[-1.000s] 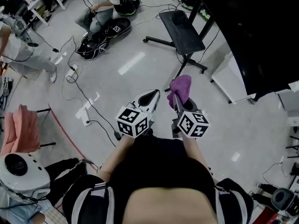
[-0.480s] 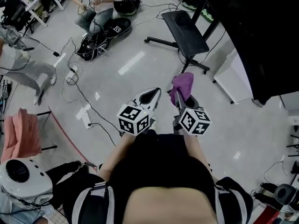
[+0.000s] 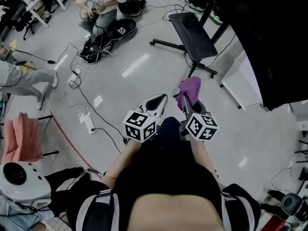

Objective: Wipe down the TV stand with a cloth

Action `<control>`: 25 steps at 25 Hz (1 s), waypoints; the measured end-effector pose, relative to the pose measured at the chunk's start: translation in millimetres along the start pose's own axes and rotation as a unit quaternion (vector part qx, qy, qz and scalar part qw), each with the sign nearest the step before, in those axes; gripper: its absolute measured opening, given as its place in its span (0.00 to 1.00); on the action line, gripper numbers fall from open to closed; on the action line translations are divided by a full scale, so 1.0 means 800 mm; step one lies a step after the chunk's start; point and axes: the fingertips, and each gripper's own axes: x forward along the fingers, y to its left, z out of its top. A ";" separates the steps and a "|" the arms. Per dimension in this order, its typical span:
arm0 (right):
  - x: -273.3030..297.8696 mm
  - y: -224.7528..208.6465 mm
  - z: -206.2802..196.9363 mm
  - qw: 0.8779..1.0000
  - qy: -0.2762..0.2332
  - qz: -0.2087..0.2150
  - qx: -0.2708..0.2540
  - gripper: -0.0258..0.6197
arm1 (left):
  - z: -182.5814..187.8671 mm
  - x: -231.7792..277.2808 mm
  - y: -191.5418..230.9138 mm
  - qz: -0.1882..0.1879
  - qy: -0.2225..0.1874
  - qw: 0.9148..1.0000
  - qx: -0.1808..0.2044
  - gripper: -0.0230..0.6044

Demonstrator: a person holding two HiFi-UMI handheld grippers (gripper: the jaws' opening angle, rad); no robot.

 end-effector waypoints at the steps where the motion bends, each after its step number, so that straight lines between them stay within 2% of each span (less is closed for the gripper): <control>1: 0.001 0.000 -0.002 1.000 0.002 0.001 0.001 0.18 | -0.002 -0.001 0.001 0.001 0.001 1.000 -0.001 0.04; 14: 0.058 0.000 0.005 1.000 0.015 0.025 -0.011 0.18 | 0.005 0.014 0.044 0.036 -0.005 0.999 -0.008 0.04; 25: 0.132 -0.046 0.048 0.999 0.030 0.013 0.001 0.18 | 0.044 0.094 0.088 0.024 0.004 1.000 -0.009 0.04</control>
